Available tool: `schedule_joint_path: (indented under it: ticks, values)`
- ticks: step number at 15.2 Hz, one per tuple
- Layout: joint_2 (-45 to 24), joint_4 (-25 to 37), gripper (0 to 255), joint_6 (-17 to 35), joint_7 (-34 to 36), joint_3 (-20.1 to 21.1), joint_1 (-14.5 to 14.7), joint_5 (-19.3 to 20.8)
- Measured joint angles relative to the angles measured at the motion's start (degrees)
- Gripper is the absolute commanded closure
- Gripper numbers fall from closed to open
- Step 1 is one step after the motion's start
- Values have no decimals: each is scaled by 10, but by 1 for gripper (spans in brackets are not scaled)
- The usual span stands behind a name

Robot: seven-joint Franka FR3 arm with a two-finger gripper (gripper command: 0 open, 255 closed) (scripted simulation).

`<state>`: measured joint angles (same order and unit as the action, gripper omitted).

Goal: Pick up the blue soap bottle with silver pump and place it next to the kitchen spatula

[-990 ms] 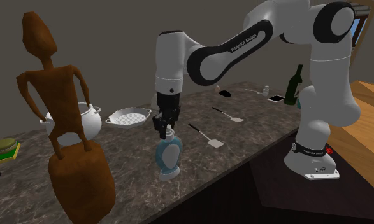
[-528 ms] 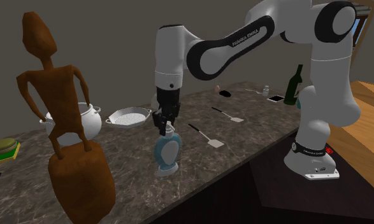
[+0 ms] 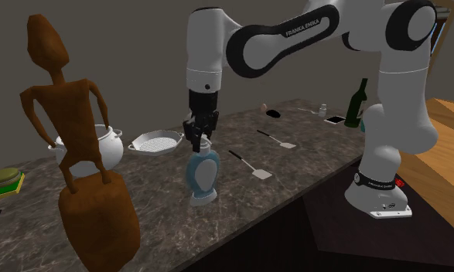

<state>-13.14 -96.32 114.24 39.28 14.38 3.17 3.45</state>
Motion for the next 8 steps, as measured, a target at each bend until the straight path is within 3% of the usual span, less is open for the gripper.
schedule_joint_path:
  ticks: [4,8]
  values:
    - [5,23,255,-27,-2,0,0,-2]
    - [73,-42,255,-29,-31,-7,-20,-23]
